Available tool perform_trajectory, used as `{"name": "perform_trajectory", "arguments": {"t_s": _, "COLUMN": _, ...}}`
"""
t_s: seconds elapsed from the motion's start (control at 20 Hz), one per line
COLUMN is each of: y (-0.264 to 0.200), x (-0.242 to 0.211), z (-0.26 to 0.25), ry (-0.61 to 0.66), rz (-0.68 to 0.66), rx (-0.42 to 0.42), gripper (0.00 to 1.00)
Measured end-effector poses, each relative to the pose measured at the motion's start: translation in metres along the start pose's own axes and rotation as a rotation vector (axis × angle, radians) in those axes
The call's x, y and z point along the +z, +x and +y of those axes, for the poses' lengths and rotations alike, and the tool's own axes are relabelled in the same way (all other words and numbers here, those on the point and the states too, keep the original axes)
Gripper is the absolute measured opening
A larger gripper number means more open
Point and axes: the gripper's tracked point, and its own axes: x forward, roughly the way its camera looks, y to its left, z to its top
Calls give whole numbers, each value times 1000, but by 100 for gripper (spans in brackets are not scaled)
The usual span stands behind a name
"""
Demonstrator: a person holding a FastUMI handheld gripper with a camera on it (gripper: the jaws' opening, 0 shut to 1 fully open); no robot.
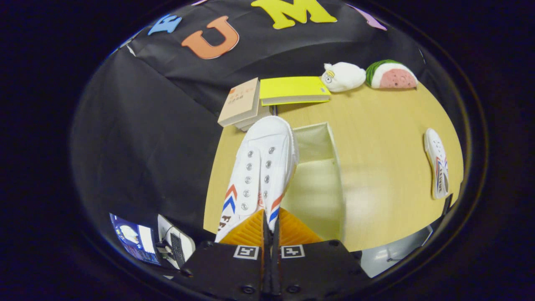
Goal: Open the storage box then place both shoes into the box .Put the left shoe in first, then the right shoe, with the right side of both shoes facing outward in a uniform manner.
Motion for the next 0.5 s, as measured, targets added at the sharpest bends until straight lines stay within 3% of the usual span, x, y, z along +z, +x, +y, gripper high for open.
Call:
{"name": "perform_trajectory", "arguments": {"t_s": 0.35, "y": 74, "x": -15, "z": -23, "ry": 4, "rz": 95, "rx": -85, "gripper": 5}}
{"name": "perform_trajectory", "arguments": {"t_s": 0.5, "y": 99, "x": -24, "z": -26, "ry": 12, "rz": 135, "rx": -81, "gripper": 6}}
